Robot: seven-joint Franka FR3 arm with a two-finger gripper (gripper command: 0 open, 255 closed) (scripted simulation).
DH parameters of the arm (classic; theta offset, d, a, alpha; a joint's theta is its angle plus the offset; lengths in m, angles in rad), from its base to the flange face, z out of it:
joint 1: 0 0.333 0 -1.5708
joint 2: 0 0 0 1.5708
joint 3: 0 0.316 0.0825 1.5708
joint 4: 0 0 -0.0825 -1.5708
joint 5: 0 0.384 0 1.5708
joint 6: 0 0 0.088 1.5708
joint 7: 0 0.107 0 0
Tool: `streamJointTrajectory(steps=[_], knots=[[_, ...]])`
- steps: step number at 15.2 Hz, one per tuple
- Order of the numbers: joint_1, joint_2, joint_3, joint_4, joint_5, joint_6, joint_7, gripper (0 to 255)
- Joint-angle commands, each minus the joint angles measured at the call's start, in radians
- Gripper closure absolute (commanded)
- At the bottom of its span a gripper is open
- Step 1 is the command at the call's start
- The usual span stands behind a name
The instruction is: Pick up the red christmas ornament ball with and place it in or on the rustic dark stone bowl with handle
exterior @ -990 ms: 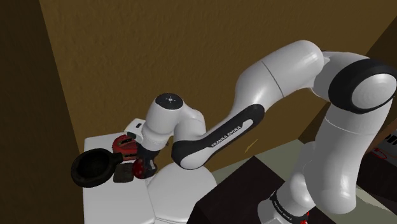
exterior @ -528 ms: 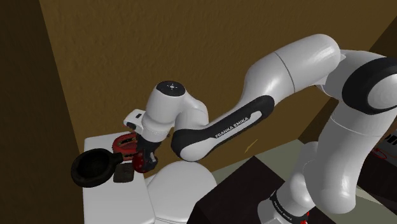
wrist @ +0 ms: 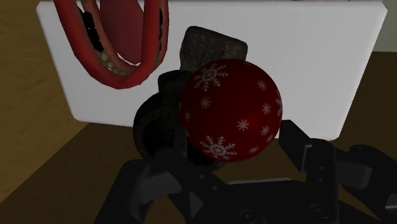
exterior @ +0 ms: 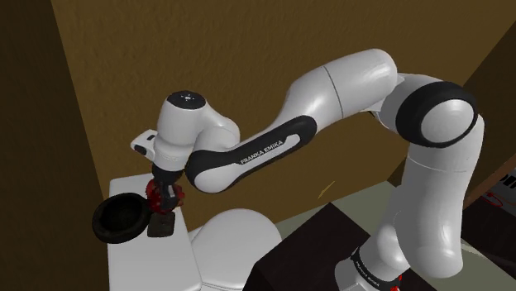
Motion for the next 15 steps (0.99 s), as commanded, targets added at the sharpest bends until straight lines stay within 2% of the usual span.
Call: streamJointTrajectory(steps=[1, 6, 15], knots=[[0.009, 0.076, -0.008, 0.116, -0.009, -0.042, -0.009, 255], [0.042, 0.278, -0.026, 0.441, -0.019, -0.165, -0.044, 255], [0.051, 0.340, -0.043, 0.419, -0.041, -0.082, -0.025, 255]])
